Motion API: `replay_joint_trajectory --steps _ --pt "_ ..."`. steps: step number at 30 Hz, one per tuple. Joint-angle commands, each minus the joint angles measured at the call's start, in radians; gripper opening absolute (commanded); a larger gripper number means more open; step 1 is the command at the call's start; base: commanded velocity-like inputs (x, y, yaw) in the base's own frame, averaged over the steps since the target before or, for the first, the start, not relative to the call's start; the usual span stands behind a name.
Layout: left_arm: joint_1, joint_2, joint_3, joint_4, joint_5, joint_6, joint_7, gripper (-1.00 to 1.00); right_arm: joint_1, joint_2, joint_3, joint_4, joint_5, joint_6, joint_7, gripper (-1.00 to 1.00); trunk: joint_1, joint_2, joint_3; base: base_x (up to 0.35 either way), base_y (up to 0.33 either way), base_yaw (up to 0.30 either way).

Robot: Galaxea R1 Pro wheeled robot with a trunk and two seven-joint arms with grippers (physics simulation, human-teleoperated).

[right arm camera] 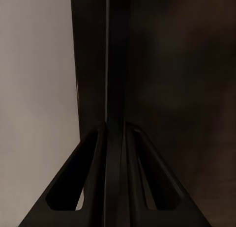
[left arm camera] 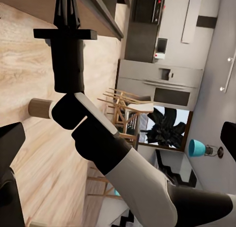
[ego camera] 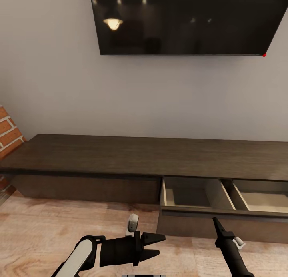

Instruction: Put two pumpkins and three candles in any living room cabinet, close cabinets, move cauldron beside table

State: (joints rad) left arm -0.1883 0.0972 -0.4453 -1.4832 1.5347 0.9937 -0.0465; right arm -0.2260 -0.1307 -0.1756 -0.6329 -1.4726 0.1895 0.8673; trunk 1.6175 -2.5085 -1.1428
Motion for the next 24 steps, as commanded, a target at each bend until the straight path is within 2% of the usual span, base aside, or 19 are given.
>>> replay_joint_trajectory --steps 1,17,24 --pt "0.0 0.0 -0.001 0.0 -0.004 0.001 -0.005 1.0 -0.001 0.0 -0.027 -0.008 -0.028 0.016 0.005 -1.0 0.0 0.0 -0.001 0.0 0.0 0.0" --pt "0.0 0.001 -0.001 0.0 -0.004 0.002 -0.005 1.0 -0.001 -0.001 -0.03 -0.005 -0.029 0.012 0.017 -1.0 0.0 0.0 -0.001 -0.02 0.0 0.0" --pt "0.0 0.001 -0.002 0.0 -0.004 0.002 -0.006 1.0 -0.001 -0.002 -0.03 -0.002 -0.029 0.013 0.018 -1.0 0.0 0.0 -0.001 -0.09 0.0 0.0"
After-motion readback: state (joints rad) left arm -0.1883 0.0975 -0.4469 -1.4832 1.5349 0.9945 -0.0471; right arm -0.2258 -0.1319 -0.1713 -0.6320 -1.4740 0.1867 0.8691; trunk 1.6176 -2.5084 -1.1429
